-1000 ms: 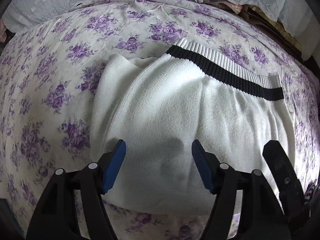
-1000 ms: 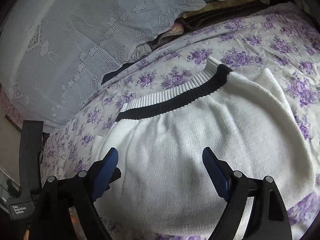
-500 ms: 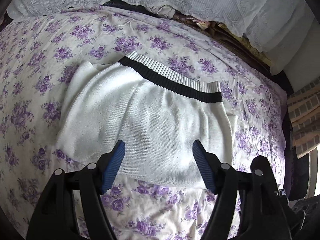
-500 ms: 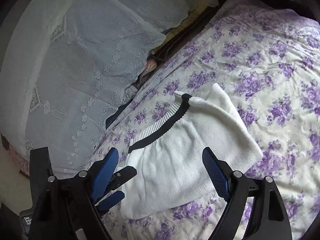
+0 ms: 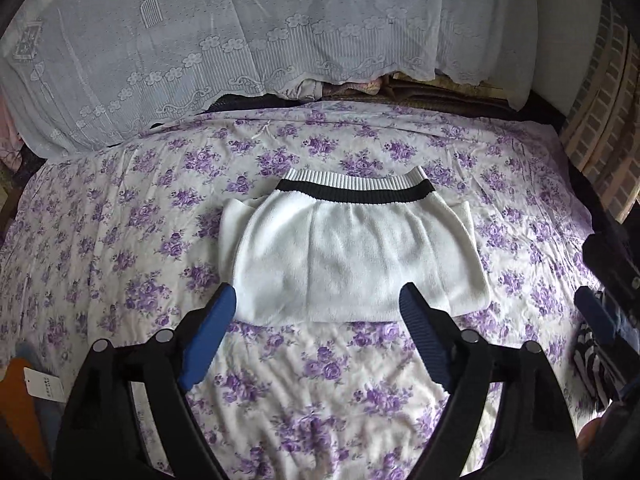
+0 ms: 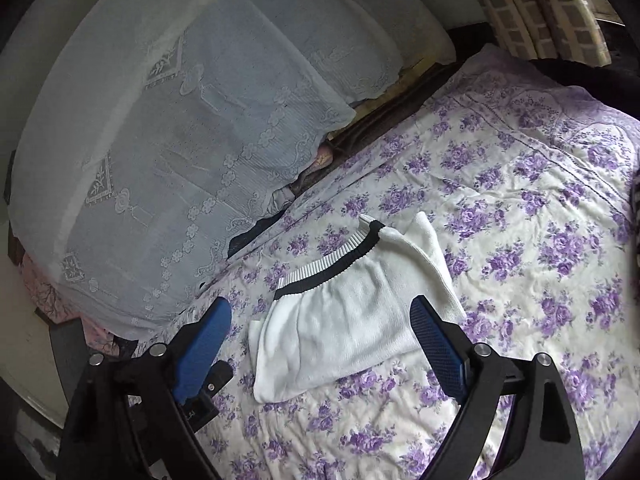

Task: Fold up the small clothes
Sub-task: 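Move the right tool to the side edge of the folded white sweater, then grasp the sweater side edge with the right tool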

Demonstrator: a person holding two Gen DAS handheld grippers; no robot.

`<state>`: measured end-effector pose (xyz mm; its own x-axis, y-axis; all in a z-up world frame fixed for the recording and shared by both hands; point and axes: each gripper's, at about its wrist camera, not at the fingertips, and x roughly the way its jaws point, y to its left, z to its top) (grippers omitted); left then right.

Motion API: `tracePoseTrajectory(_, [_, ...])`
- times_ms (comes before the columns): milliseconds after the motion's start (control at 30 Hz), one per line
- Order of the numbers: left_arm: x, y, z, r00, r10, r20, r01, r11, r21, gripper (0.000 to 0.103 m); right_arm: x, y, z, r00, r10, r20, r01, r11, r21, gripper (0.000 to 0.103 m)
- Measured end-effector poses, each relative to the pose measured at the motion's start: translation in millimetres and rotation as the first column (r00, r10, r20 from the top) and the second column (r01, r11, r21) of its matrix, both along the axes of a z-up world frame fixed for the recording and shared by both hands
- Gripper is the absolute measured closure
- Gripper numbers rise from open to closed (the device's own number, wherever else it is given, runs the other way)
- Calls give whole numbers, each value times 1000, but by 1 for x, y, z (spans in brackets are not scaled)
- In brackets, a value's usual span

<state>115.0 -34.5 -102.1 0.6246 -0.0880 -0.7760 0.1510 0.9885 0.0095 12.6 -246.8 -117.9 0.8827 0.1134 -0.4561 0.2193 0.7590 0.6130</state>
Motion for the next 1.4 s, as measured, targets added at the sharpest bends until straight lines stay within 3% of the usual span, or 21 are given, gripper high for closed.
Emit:
tracePoseTrajectory(300, [-27, 39, 10, 1000, -2, 31, 2, 1000, 12, 18, -50, 0, 1, 997, -75, 1, 75, 997, -31, 8])
tracePoseTrajectory(400, [-25, 37, 9, 999, 12, 31, -13, 999, 29, 18, -50, 1, 4, 996, -84, -6, 82, 983, -167, 8])
tracePoseTrajectory(500, [-20, 31, 8, 999, 39, 37, -41, 997, 58, 18, -38, 0, 11, 996, -92, -2, 86, 936, -340, 8])
tracePoseTrajectory(567, [-14, 25, 7, 998, 53, 35, -55, 996, 74, 18, -26, -11, 10, 998, -70, -5, 64, 932, -357, 8])
tracePoseTrajectory(700, [2, 10, 2, 996, 81, 30, -85, 989, 125, 17, 7, -56, -11, 998, 3, -55, -11, 989, -150, 8])
tracePoseTrajectory(767, [11, 3, -5, 996, 91, 10, -92, 987, 134, 15, 23, -75, -25, 996, 52, -66, -55, 997, -46, 8])
tracePoseTrajectory(933, [38, -16, -33, 990, 120, -69, -106, 978, 180, 13, 52, -113, -57, 991, 119, -59, -113, 989, 92, 8])
tracePoseTrajectory(1067, [56, -23, -56, 978, 151, -141, -121, 972, 202, 13, 72, -139, -95, 986, 152, -67, -131, 960, 246, 9])
tracePoseTrajectory(1200, [72, -29, -72, 970, 175, -170, -130, 960, 249, 13, 91, -150, -125, 982, 176, -72, -143, 935, 326, 22])
tracePoseTrajectory(1300, [88, -36, -81, 962, 192, -193, -138, 955, 262, 13, 109, -147, -139, 973, 215, -80, -178, 928, 328, 33])
tracePoseTrajectory(1400, [102, -47, -88, 958, 199, -205, -139, 951, 275, 13, 129, -145, -150, 964, 250, -95, -210, 927, 311, 36])
